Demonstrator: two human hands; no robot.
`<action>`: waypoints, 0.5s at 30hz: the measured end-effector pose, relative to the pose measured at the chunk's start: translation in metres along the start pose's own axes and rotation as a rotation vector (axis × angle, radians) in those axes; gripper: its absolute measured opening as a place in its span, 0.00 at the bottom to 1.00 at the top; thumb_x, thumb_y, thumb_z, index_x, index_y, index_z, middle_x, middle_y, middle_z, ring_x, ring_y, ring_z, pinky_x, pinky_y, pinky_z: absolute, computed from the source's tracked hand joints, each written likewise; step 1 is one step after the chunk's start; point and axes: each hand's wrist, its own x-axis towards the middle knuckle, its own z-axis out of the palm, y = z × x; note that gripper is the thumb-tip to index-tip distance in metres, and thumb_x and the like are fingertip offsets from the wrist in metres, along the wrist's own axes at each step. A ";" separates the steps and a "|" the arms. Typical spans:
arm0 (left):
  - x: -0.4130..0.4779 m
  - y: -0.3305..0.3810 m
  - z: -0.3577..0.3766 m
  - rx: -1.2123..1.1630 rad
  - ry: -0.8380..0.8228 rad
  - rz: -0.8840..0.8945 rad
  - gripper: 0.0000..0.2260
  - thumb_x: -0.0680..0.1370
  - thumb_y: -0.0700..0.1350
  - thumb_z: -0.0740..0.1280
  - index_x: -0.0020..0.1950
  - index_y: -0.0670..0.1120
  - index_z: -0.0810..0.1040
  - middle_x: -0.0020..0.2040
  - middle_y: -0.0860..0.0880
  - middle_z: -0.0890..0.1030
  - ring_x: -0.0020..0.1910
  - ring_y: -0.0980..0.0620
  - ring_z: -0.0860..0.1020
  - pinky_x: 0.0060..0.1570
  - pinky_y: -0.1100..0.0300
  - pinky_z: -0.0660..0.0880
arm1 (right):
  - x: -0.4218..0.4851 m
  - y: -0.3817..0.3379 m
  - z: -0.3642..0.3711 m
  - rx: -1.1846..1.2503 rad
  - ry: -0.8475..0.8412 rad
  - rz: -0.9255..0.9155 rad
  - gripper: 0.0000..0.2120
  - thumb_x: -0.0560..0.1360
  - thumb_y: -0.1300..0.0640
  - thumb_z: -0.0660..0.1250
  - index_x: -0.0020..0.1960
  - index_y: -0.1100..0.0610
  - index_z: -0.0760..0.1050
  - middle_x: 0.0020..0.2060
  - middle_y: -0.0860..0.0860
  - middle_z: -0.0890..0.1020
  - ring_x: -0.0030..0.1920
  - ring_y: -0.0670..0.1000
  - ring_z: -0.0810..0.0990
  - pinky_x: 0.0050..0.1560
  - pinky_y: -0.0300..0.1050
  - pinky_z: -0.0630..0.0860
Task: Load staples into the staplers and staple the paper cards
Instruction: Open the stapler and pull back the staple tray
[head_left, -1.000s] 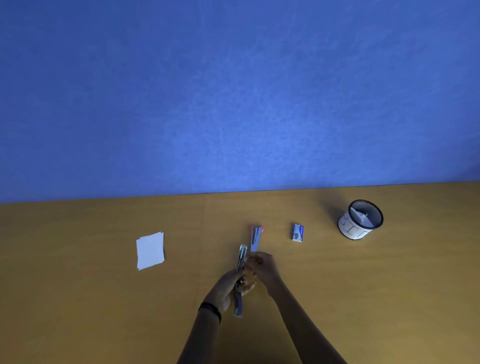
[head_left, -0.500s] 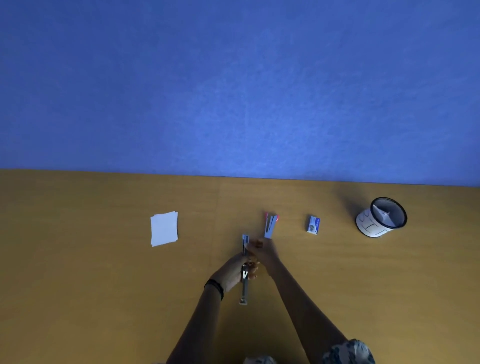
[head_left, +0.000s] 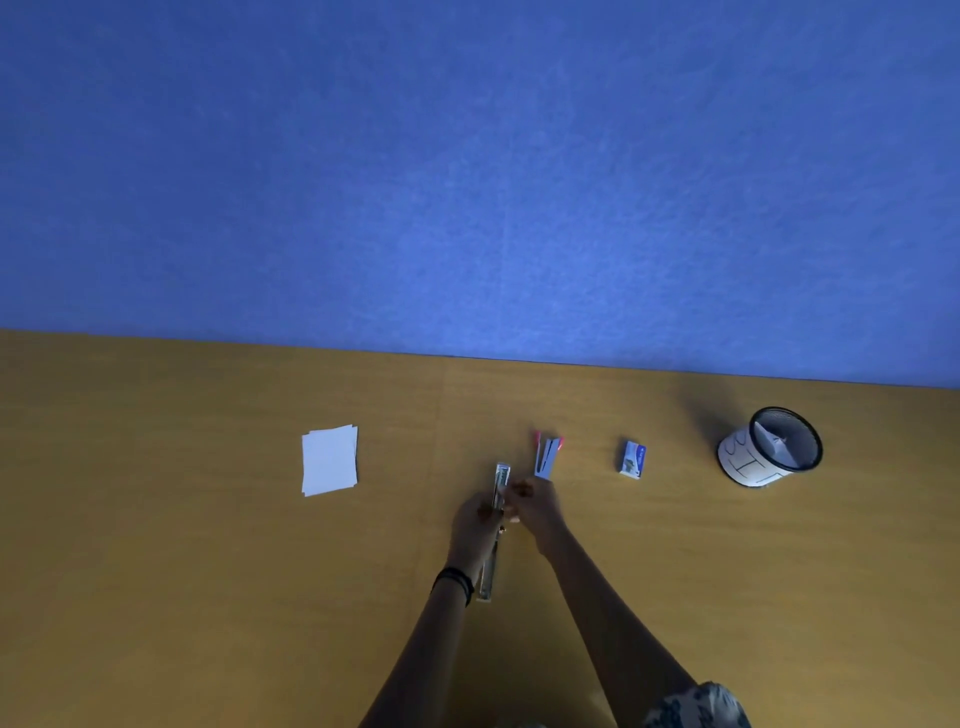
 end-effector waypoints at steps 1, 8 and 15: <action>0.000 0.001 -0.001 0.009 0.000 0.037 0.06 0.76 0.34 0.63 0.46 0.36 0.80 0.41 0.38 0.79 0.39 0.50 0.74 0.39 0.57 0.68 | 0.000 0.001 -0.001 0.006 0.008 0.007 0.02 0.72 0.66 0.68 0.44 0.65 0.77 0.30 0.55 0.77 0.29 0.50 0.75 0.31 0.42 0.74; 0.002 0.007 -0.002 0.027 -0.007 0.109 0.12 0.74 0.34 0.66 0.53 0.48 0.79 0.44 0.52 0.82 0.42 0.61 0.80 0.38 0.70 0.75 | 0.005 0.007 0.004 -0.029 0.098 -0.011 0.01 0.70 0.69 0.69 0.42 0.66 0.78 0.35 0.60 0.80 0.38 0.56 0.79 0.44 0.58 0.79; 0.003 0.005 0.005 0.112 0.049 0.072 0.16 0.74 0.35 0.64 0.62 0.43 0.77 0.57 0.42 0.79 0.58 0.45 0.77 0.58 0.45 0.75 | 0.003 0.005 0.007 -0.269 0.122 -0.140 0.03 0.70 0.67 0.66 0.39 0.66 0.77 0.34 0.58 0.81 0.36 0.51 0.77 0.25 0.28 0.66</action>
